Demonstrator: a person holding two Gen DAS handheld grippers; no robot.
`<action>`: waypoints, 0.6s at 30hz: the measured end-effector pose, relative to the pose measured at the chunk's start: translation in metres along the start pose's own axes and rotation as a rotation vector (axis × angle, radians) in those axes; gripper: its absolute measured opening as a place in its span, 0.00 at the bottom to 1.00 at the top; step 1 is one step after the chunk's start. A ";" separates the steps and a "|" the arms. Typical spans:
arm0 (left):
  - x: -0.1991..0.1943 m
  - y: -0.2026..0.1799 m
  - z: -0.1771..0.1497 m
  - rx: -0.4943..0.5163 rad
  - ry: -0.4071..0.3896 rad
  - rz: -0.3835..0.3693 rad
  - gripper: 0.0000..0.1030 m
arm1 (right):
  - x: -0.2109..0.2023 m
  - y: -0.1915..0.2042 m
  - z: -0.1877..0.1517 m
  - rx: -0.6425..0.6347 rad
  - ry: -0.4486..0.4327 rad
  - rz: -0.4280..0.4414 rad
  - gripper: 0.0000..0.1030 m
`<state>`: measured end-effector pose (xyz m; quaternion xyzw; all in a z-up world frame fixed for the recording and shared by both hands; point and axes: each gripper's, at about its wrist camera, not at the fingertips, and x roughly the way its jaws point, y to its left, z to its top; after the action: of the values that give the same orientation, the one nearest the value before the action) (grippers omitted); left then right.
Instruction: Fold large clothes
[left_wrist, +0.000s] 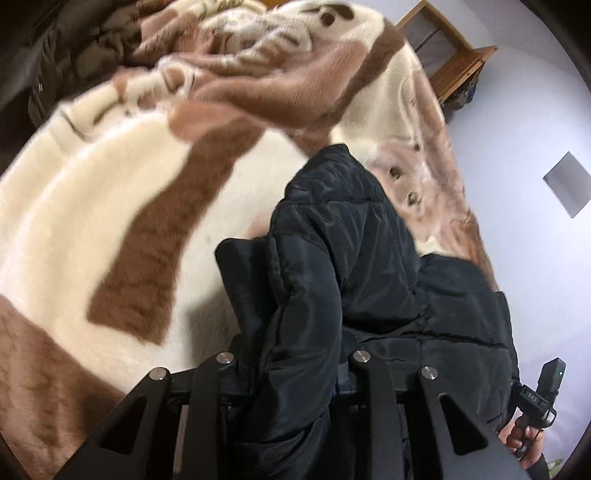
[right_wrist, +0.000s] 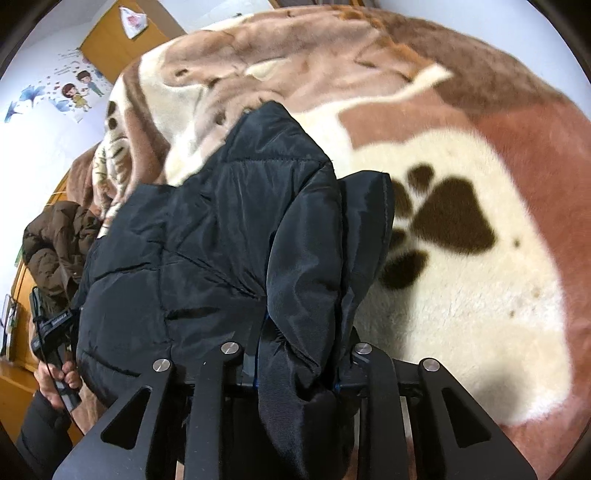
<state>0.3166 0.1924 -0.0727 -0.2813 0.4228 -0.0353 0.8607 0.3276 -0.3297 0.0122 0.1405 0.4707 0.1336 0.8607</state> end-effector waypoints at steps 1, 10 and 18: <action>-0.008 -0.004 0.004 0.008 -0.013 -0.002 0.26 | -0.006 0.004 0.004 -0.003 -0.012 0.007 0.24; -0.067 -0.012 0.060 0.074 -0.122 0.034 0.26 | -0.018 0.058 0.038 -0.072 -0.082 0.061 0.22; -0.104 0.036 0.110 0.101 -0.181 0.124 0.27 | 0.021 0.123 0.058 -0.124 -0.091 0.129 0.22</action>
<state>0.3257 0.3035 0.0355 -0.2132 0.3578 0.0222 0.9089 0.3760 -0.2153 0.0707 0.1227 0.4119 0.2110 0.8779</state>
